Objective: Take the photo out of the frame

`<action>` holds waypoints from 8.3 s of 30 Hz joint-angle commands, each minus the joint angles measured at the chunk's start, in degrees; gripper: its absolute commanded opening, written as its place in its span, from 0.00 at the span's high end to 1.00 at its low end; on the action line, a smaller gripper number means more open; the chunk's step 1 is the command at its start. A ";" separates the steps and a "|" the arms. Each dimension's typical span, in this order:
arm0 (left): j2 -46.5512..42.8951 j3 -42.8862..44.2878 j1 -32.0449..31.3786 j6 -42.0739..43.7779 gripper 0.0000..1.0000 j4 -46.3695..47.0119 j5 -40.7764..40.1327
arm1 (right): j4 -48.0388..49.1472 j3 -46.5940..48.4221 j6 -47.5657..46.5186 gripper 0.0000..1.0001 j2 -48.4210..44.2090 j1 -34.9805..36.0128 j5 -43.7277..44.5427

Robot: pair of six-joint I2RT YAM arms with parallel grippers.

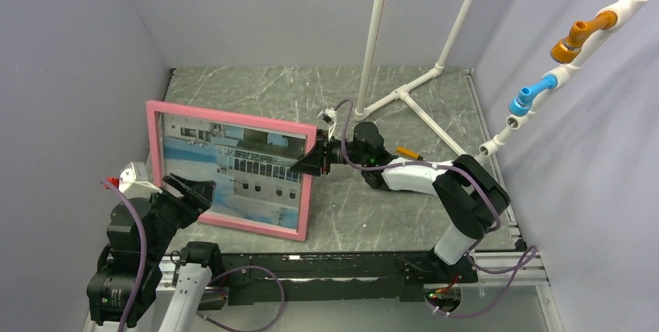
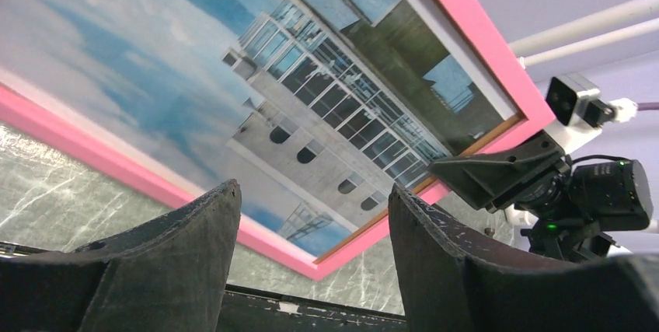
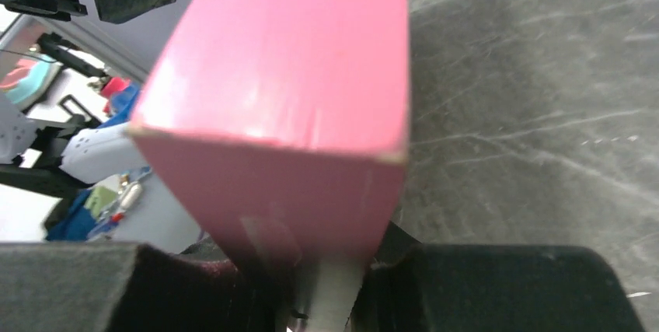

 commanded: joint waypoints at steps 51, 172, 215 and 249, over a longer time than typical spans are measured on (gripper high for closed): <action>-1.87 -2.47 -0.03 -0.16 0.27 1.77 2.43 | -69.10 32.58 -9.08 0.25 23.14 -5.74 32.21; 51.85 -1.03 -4.14 30.57 0.25 32.32 16.34 | -32.27 -6.12 20.23 0.14 -14.07 6.78 31.23; 44.21 -7.13 -8.98 32.86 0.24 35.26 10.88 | -13.52 -12.51 27.32 0.38 -1.88 18.32 31.69; 70.63 -3.30 -10.05 27.73 0.33 26.96 3.75 | -19.97 -12.48 29.16 0.48 0.15 21.13 35.72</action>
